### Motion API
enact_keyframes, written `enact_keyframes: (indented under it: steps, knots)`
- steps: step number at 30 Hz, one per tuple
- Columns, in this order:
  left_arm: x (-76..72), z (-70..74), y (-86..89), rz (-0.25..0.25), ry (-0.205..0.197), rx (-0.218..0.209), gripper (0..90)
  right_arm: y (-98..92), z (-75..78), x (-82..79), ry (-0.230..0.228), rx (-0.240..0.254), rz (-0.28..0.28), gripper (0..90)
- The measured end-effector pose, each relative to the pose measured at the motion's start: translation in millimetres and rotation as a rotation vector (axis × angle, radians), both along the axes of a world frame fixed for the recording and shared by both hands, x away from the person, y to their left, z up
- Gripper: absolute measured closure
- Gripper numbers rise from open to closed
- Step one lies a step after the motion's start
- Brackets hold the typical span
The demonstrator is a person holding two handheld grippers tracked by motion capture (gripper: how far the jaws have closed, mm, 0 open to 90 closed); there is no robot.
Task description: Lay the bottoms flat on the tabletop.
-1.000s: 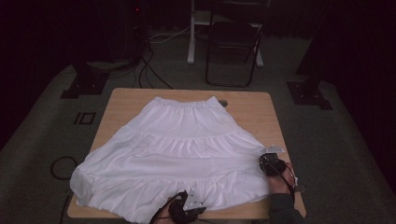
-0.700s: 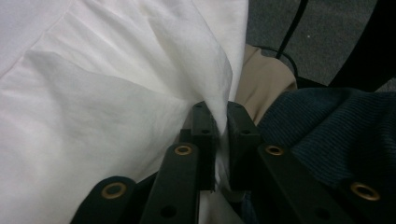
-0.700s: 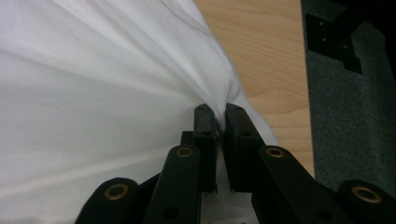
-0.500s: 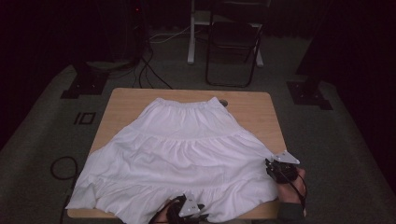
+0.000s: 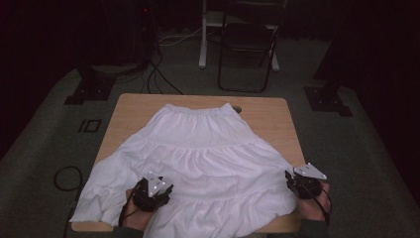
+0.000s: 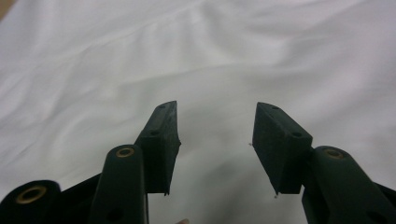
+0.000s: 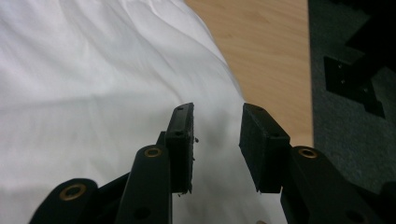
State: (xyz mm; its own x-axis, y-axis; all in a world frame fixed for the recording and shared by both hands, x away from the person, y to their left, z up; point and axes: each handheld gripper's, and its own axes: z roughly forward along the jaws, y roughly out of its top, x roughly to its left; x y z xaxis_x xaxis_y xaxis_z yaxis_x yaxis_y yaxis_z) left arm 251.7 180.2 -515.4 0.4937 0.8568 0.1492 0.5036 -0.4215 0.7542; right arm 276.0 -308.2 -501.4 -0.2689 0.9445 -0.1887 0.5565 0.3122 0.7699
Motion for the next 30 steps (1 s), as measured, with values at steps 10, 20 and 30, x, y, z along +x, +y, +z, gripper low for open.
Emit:
enact_keyframes:
  steps: [10, 20, 30]
  knots:
    - [34.0, -26.9, 42.6, 0.171, 0.061, -0.017, 44.2, 33.4, -18.3, 54.0, 0.102, -0.035, 0.054, 54.4]
    - [37.9, -33.5, 57.6, 0.158, 0.08, -0.112, 48.6, 24.8, -40.0, 56.3, 0.153, 0.058, 0.041, 53.2]
    - [31.2, -33.2, 73.1, 0.121, 0.104, -0.171, 85.8, 21.6, -38.4, 43.6, 0.175, 0.062, 0.045, 73.1]
